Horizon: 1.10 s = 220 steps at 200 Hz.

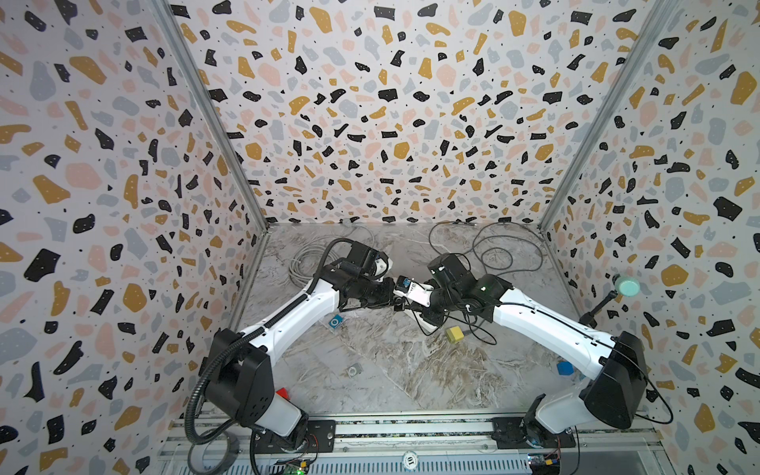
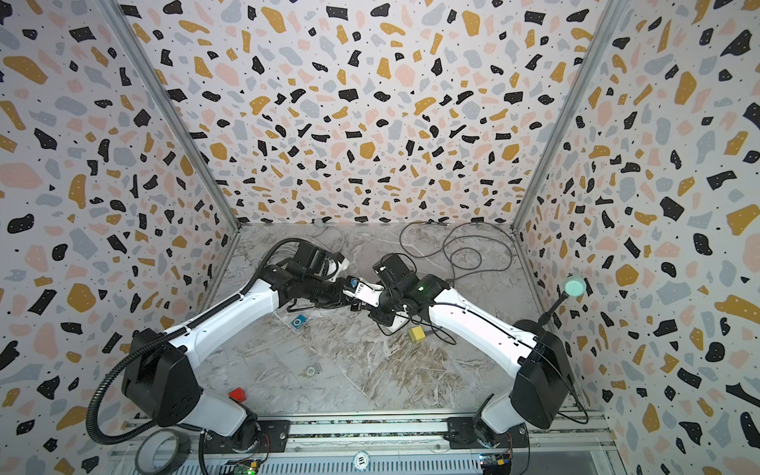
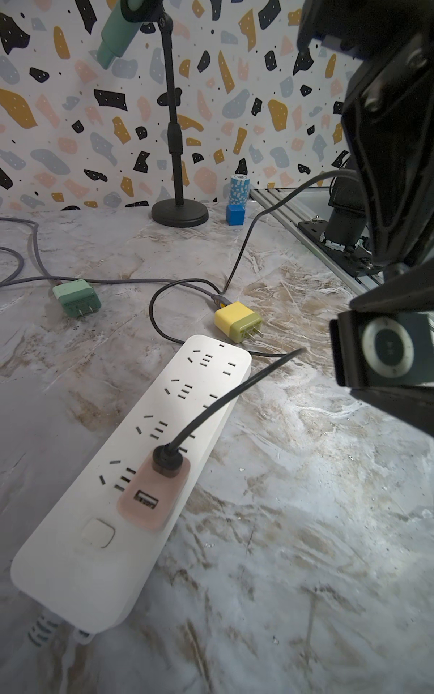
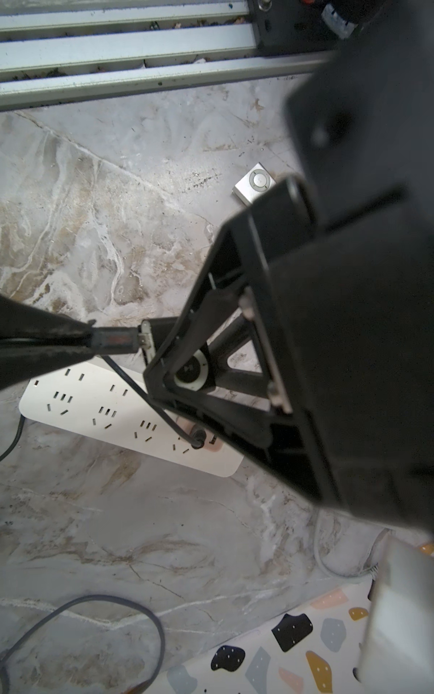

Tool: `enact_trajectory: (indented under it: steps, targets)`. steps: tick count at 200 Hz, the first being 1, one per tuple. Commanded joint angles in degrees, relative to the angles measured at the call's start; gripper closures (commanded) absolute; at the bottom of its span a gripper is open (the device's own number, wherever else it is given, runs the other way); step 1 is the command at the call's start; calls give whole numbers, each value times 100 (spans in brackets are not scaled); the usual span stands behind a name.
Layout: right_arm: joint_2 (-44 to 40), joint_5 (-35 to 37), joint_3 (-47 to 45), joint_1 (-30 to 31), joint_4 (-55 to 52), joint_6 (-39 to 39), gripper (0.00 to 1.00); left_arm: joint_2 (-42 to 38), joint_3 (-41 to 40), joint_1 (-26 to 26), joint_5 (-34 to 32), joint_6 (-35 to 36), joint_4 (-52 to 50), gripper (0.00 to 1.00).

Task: Charge mp3
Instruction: Insert the charging cable into the MP3 player.

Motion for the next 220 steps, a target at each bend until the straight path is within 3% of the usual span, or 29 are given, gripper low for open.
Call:
enact_trajectory:
  steps: [1,68,131,220]
  targets:
    - [111,-426,-160,104,715,132,100,-175,406,-387,1243,-303,947,100]
    - [-203,-2,-562,1,409,-186,100,-212,208,-382,1683,-414,1425,100]
    - [-310,279,-398,-9,40,-491,100,-252,11,-378,1868,-388,1655,100]
    - [-323,152,-105,17,-27,-227,100,-346,533,-658,850,67,623,100]
